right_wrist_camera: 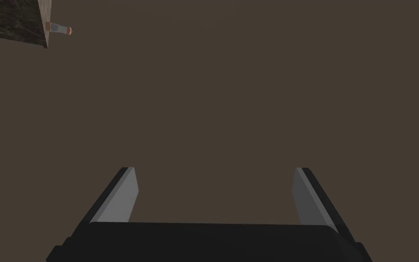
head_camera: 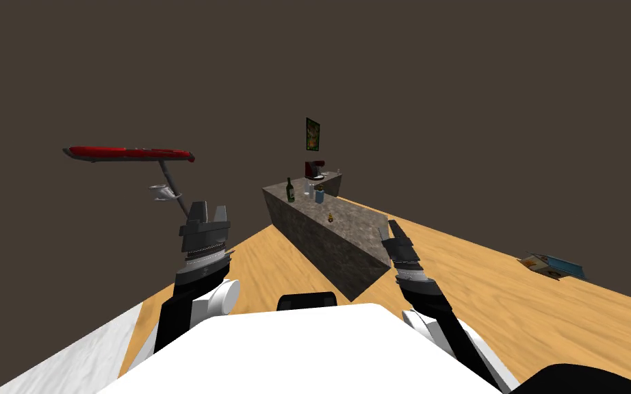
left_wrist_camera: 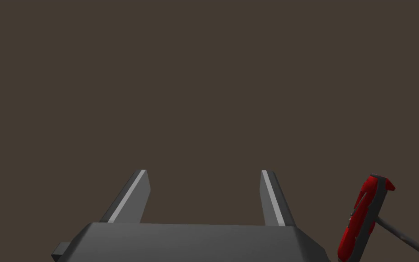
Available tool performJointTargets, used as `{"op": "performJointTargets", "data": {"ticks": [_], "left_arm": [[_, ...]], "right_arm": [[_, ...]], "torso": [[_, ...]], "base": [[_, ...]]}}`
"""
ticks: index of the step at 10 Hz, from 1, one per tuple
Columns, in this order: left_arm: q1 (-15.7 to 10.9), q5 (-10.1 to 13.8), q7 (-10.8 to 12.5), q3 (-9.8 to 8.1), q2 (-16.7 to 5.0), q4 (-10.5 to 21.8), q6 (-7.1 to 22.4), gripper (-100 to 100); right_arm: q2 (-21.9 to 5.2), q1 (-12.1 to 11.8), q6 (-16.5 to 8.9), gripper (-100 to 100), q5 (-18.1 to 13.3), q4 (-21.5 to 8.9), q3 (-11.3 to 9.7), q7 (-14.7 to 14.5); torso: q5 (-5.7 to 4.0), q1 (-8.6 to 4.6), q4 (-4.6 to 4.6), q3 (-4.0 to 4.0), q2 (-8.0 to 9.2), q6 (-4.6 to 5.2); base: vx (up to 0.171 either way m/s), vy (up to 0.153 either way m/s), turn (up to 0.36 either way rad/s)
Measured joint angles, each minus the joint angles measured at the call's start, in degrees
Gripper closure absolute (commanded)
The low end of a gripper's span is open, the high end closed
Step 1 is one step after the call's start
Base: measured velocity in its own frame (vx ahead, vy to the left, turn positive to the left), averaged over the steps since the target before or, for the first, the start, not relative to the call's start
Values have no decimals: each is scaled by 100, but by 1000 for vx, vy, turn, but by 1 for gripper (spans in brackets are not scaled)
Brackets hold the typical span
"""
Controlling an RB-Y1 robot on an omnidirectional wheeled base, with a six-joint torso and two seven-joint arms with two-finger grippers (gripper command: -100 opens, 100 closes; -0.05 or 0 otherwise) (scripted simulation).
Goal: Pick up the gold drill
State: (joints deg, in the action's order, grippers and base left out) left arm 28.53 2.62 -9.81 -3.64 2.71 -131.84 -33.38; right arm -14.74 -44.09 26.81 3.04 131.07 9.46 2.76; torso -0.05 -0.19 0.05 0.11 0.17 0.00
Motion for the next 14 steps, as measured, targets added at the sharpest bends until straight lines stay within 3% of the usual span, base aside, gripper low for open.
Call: {"op": "performJointTargets", "data": {"ticks": [2, 7, 9, 12, 13, 14], "left_arm": [[-1, 0, 0, 0, 0, 0, 0, 0], [0, 0, 0, 0, 0, 0, 0, 0], [0, 0, 0, 0, 0, 0, 0, 0], [1, 0, 0, -1, 0, 0, 0, 0], [0, 0, 0, 0, 0, 0, 0, 0], [0, 0, 0, 0, 0, 0, 0, 0]], "right_arm": [[-192, -230, -68, -100, -114, -209, 126, -70], [-484, -917, -221, -100, -324, -359, 319, -215], [-739, -1267, -263, -100, -443, -563, 490, -276], [-896, -1682, -493, -100, -625, -550, 553, -413], [-965, -1920, -512, -100, -698, -565, 599, -460], [-1057, -2107, -527, -100, -824, -706, 622, -551]], "torso": [[-1, -9, 1, 5, 9, -2], [0, -1, -1, -4, -8, 0], [-2, -11, -2, -4, -7, -4], [0, -1, -2, -8, -14, 1], [1, -1, -3, -9, -16, -1], [-2, -8, -4, -11, -20, -5]], "base": [[-64, -59, 135], [-36, -39, 129], [-36, -55, 200], [-22, -36, 154], [-9, -49, 399], [-4, -46, 141]]}}
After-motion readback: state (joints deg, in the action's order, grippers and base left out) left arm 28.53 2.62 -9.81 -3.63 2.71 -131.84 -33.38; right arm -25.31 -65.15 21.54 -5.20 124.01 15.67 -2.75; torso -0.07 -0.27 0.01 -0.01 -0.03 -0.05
